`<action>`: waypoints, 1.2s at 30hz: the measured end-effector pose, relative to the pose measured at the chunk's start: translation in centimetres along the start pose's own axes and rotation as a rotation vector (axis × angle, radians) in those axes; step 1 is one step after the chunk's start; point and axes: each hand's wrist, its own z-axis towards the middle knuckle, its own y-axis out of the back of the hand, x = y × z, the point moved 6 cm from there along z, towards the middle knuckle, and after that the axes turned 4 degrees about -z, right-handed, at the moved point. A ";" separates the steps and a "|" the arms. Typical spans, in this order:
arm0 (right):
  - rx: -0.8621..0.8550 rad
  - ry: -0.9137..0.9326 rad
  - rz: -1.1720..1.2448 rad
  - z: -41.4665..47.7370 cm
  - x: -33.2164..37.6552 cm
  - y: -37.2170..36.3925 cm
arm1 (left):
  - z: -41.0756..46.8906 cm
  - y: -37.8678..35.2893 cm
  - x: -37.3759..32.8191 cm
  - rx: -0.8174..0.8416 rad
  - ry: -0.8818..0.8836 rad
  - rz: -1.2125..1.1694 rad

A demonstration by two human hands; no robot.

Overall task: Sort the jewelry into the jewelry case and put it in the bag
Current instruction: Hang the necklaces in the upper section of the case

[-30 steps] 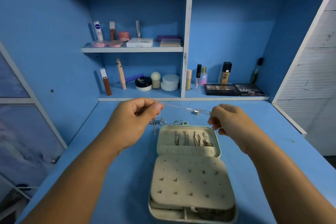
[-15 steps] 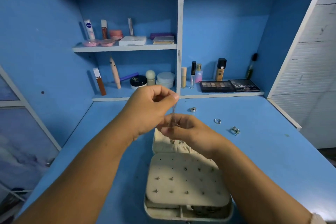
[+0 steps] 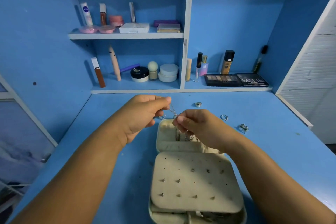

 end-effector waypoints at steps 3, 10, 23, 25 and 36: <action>-0.035 0.038 -0.318 1.0 0.5 0.0 | 0.5 0.3 -0.1 -0.023 -0.078 0.136; -0.007 -0.049 -0.246 2.5 0.5 -0.6 | 1.1 1.1 -0.3 -0.024 -0.190 0.313; 0.010 -0.044 -0.553 1.9 0.4 -1.7 | 2.2 1.3 2.2 -0.031 -0.408 0.424; 0.041 -0.057 -0.543 2.0 0.3 -1.7 | 2.4 1.1 2.7 -0.039 -0.441 0.359; 0.086 -0.012 -0.555 3.0 -0.3 -1.5 | 3.0 1.1 4.5 -0.134 -0.632 0.297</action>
